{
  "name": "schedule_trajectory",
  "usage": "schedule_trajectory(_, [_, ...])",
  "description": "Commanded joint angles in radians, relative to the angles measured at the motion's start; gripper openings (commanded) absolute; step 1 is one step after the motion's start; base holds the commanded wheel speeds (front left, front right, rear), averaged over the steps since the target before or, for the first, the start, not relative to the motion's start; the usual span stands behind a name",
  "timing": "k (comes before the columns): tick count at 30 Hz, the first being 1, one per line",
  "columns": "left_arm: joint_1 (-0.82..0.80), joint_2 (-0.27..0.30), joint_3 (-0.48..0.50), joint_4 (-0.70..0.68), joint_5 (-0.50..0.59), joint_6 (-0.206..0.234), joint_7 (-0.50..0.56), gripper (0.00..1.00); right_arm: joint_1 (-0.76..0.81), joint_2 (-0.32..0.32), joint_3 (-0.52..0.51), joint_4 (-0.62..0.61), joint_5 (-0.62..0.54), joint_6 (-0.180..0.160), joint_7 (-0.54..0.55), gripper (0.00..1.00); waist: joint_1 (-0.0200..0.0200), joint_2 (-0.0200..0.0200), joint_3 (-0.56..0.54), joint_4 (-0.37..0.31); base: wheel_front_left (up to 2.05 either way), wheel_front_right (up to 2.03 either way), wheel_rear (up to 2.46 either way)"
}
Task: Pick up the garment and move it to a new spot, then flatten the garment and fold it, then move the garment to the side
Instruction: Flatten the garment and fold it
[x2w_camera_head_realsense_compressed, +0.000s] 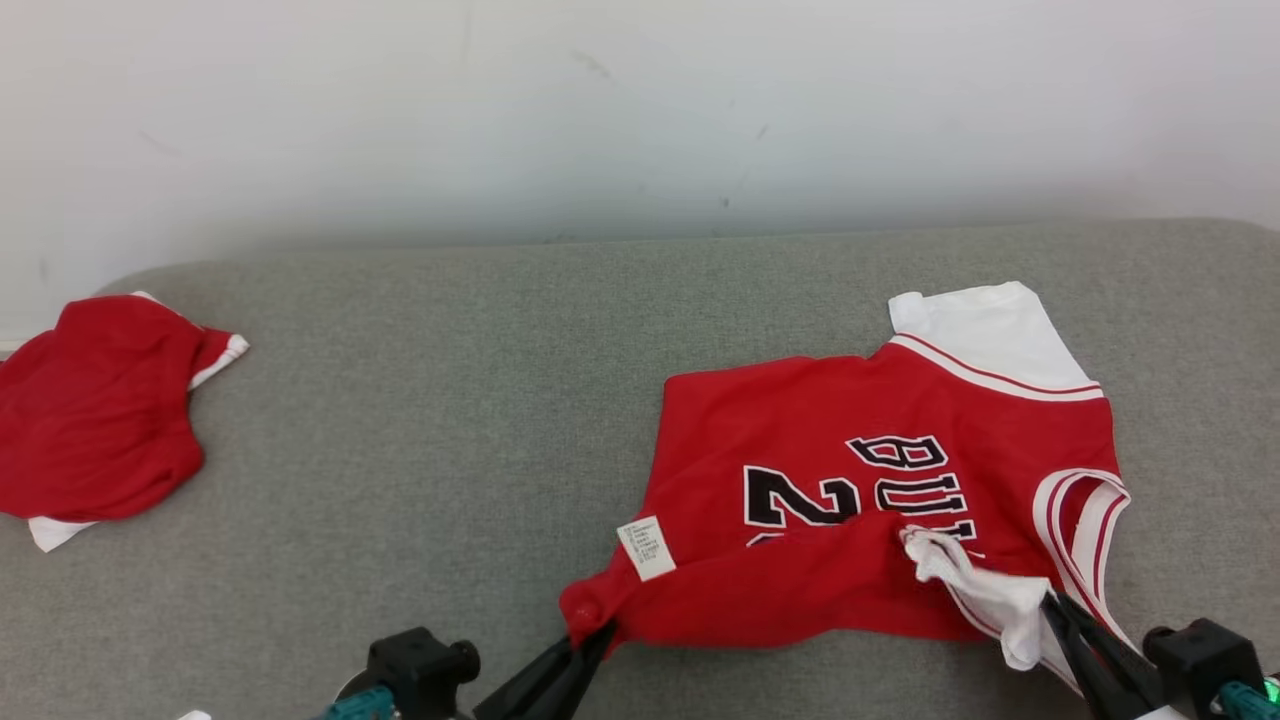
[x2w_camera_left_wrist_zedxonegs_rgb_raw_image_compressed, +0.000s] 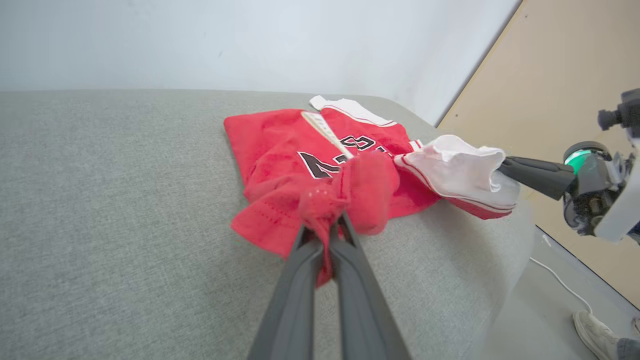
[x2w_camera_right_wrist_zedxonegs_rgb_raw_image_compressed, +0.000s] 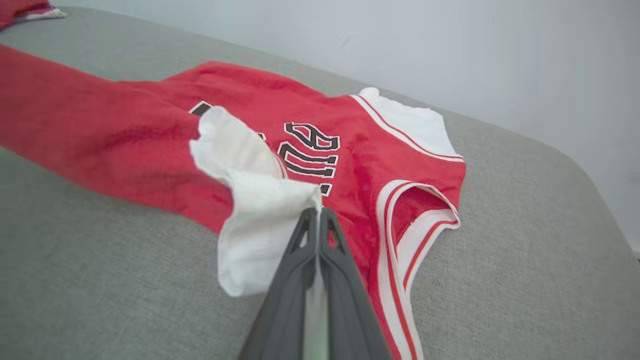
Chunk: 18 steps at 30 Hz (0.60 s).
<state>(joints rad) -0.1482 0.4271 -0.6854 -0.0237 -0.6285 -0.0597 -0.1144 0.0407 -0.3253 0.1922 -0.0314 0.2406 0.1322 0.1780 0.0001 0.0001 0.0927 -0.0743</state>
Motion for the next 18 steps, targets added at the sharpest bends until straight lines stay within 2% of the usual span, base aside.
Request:
schedule_trajectory(1, [0.017,0.01,0.006,-0.027,-0.012,0.008,0.007,0.0,0.025,-0.005,-0.02,-0.038,0.011,-0.003,0.007,0.0,-0.0001,-0.0001,-0.007,-0.006,0.0,0.0,0.0])
schedule_trajectory(12, [0.046,0.037,0.051,-0.203,-0.054,0.055,0.025,0.0,0.094,0.02,-0.175,-0.242,0.034,-0.003,0.036,0.0,-0.0001,-0.0001,-0.037,-0.026,0.0,0.0,0.0])
schedule_trajectory(15, [0.048,0.044,0.062,-0.225,-0.062,0.066,0.028,0.0,0.087,0.015,-0.194,-0.267,0.035,-0.003,0.043,0.0,-0.0001,-0.0001,-0.041,-0.031,0.0,0.0,0.0])
schedule_trajectory(18, [0.039,0.051,0.065,-0.228,-0.046,0.073,0.033,0.0,0.065,-0.02,-0.175,-0.272,0.032,-0.003,0.055,0.0,-0.0001,-0.0001,-0.045,-0.034,0.0,0.0,0.0])
